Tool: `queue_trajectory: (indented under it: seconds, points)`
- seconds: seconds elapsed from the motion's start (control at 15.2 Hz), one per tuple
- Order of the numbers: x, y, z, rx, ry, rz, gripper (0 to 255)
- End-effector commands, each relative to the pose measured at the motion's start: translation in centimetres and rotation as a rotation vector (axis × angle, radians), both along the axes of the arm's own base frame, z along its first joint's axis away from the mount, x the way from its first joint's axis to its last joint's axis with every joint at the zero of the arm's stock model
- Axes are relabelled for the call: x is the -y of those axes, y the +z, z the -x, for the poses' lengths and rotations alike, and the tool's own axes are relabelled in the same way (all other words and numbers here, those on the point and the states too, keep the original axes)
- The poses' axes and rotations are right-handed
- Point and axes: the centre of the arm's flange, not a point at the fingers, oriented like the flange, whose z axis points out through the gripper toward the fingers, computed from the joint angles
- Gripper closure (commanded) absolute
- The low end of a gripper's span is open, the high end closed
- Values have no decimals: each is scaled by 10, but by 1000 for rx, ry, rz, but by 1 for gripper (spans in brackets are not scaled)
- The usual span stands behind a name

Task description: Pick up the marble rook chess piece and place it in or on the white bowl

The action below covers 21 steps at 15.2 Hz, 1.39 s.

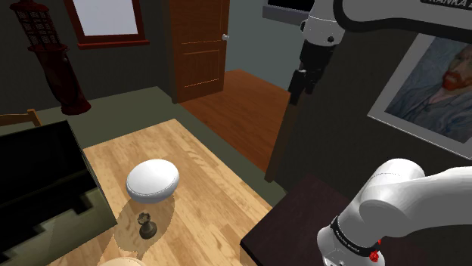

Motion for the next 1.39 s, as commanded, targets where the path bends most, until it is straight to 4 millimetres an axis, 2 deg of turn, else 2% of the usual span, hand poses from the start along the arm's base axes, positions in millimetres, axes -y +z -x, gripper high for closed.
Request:
queue_trajectory:
  seconds: [0.0, 1.32]
  points:
    - [0, 0, 0, 0, 0, 0, 0]
    - [-194, -156, -77, -10, -26, -34, 0]
